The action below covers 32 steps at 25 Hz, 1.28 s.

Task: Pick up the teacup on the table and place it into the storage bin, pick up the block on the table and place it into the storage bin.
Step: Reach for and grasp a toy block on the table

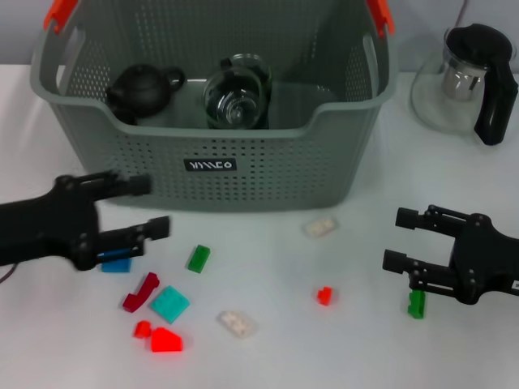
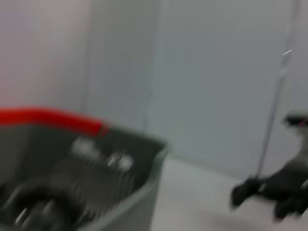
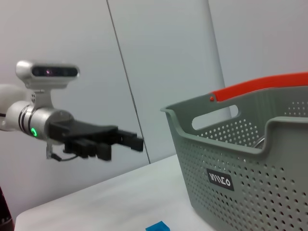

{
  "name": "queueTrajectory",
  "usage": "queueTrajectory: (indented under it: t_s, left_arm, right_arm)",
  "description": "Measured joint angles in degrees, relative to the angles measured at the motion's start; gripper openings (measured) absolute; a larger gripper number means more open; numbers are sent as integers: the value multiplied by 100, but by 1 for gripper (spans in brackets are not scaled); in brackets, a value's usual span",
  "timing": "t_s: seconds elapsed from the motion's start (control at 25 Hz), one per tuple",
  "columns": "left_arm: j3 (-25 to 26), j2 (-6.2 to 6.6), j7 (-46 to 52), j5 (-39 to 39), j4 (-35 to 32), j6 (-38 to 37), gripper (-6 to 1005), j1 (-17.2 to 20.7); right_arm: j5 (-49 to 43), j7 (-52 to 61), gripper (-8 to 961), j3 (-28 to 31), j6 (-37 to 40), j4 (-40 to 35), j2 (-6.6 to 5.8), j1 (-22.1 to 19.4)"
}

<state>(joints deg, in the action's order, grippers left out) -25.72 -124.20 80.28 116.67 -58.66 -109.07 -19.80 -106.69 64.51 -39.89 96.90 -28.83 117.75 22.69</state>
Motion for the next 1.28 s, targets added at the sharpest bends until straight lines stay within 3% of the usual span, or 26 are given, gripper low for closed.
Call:
queueTrajectory:
  t_s: [0.16,0.44,0.8,1.28]
  left_arm:
    - [407,26,-479,749,-19,105,704,33]
    - [428,6,-1381,1276,182,834,703,52]
    - [320,30,-1436,1821,845,2159,702,-170]
    - [231,16,-1463,1944,997,2734,703,-175]
  right_arm:
    - [1,9,760,-1,5,0,2,-4]
    - [-5,45,760,-1,3,0,10,-11]
    - [-17,62,760,-1,-12,0,20,-20]
    - [0,79,760,-1,5,0,12,-8]
